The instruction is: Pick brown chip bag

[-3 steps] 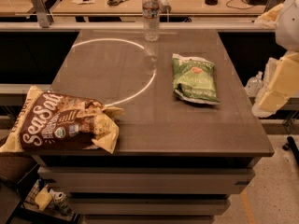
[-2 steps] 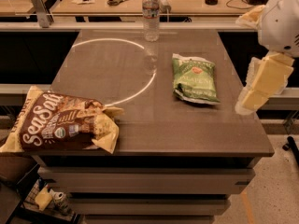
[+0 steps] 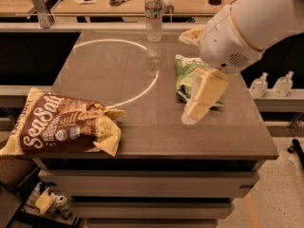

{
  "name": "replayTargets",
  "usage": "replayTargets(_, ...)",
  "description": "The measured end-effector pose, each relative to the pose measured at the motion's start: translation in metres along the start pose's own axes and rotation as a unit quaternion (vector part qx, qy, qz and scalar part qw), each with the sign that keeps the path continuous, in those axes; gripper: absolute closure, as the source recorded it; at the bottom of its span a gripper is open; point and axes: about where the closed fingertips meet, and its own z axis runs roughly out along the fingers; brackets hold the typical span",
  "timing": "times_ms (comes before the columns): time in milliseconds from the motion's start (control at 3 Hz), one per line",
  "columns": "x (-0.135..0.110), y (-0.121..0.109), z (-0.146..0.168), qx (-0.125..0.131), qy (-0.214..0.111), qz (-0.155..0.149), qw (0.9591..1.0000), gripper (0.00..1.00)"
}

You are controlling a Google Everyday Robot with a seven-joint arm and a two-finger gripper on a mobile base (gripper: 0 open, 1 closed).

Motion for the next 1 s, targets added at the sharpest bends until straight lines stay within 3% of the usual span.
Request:
replayTargets(333,-0.027,0.005,0.033,-0.027,-0.047,-0.010,0.9985,0.00)
replayTargets(667,-0.055,0.014,0.065,-0.044,-0.062,-0.004,0.9971,0.00)
replayTargets(1000,-0.055,0.014,0.065,-0.044,-0.062,-0.004,0.9971,0.00)
